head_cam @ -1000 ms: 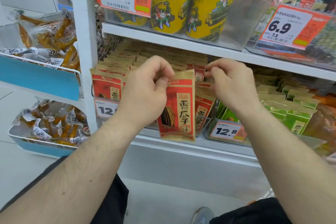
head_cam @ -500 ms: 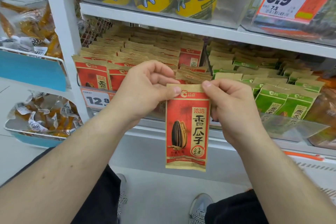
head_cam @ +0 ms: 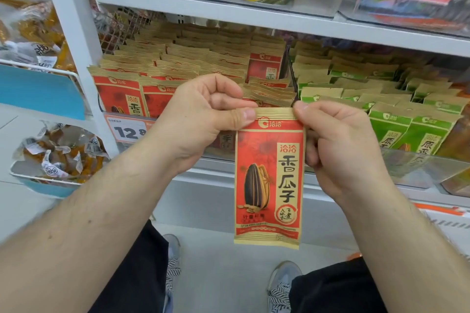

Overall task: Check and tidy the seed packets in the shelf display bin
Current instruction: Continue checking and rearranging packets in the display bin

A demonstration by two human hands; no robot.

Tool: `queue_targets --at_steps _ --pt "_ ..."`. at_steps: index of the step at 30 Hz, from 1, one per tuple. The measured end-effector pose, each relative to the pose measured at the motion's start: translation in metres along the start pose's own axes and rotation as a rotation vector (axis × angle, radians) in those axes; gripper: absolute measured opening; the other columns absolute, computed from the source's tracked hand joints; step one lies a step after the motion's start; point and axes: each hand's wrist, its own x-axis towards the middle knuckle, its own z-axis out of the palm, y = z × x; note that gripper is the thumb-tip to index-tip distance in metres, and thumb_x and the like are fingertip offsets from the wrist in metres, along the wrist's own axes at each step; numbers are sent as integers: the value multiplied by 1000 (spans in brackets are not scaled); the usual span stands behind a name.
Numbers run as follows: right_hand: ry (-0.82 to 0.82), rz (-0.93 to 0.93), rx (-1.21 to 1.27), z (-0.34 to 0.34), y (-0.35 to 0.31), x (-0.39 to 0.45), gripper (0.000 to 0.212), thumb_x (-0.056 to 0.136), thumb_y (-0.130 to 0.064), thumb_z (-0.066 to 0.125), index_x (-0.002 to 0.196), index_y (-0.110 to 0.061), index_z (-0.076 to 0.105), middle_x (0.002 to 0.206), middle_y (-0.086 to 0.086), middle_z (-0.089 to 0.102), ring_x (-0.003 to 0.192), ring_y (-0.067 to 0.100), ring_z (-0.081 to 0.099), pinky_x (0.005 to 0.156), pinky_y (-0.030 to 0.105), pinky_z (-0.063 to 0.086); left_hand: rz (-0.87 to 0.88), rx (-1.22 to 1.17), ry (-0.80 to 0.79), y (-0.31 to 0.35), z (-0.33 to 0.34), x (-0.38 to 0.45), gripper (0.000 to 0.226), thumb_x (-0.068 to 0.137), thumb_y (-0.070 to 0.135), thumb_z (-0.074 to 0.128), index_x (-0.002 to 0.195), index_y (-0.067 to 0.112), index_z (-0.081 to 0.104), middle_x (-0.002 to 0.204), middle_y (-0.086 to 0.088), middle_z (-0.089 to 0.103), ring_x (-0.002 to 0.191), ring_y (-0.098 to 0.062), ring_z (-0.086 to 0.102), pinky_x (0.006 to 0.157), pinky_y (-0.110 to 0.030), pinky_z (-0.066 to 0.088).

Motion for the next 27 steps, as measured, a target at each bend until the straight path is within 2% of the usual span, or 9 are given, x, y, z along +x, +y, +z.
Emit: queue_targets --at_steps 5,8,10,13,15,17,20,24,27 --pt "53 -42 15 -4 4 5 31 97 -19 56 67 -11 59 38 -3 43 35 13 34 43 23 26 -151 110 -131 -9 -1 -4 29 67 22 69 95 12 69 78 -4 74 64 -13 68 55 -21 54" --pt "51 -40 -6 -8 6 8 32 97 -25 56 67 -16 63 45 6 47 39 17 36 42 22 30 -124 131 -82 -10 -1 -4 25 69 25 68 89 11 73 76 -6 74 61 -13 68 53 -23 55" --pt "-38 4 -87 -10 4 6 30 93 -32 59 69 -15 65 56 13 55 40 18 38 40 20 28 -61 96 0 -9 -1 -3 22 70 23 67 87 10 72 69 -2 73 56 -10 66 49 -19 52" --pt "-261 131 -272 -12 0 0 33 78 -38 65 75 -5 66 55 -1 63 38 10 41 38 19 29 -9 24 102 -8 -2 0 23 72 27 66 88 11 71 72 -4 73 58 -14 66 47 -24 52" --pt "-307 156 -287 -11 1 -2 34 79 -33 65 76 1 66 53 -1 64 37 6 44 37 17 32 -23 8 125 -7 -3 0 22 78 28 65 91 12 71 77 -8 73 61 -19 66 47 -27 53" --pt "-261 115 -241 -10 4 -1 38 78 -33 64 71 4 64 49 0 60 35 8 42 36 18 30 -97 32 48 -7 -4 -2 21 80 28 64 93 13 70 79 -7 73 62 -19 67 49 -29 54" --pt "-201 69 -201 -12 6 4 47 76 -39 62 72 8 60 46 3 54 35 12 39 36 20 30 -172 81 -138 -8 -4 -6 34 73 23 66 103 10 69 87 -10 74 72 -21 71 57 -32 58" --pt "-398 124 -215 -19 0 3 31 81 -38 66 78 -7 65 59 6 65 39 14 47 37 19 36 -159 19 -135 -9 -9 -4 39 73 20 65 108 5 68 90 -12 74 73 -21 71 57 -32 58" --pt "-492 182 -212 -23 -2 2 31 79 -34 60 82 -4 67 65 14 68 40 16 54 37 20 42 -188 -20 -161 -10 -11 -2 41 76 20 62 114 5 66 98 -17 71 76 -24 71 57 -35 59"
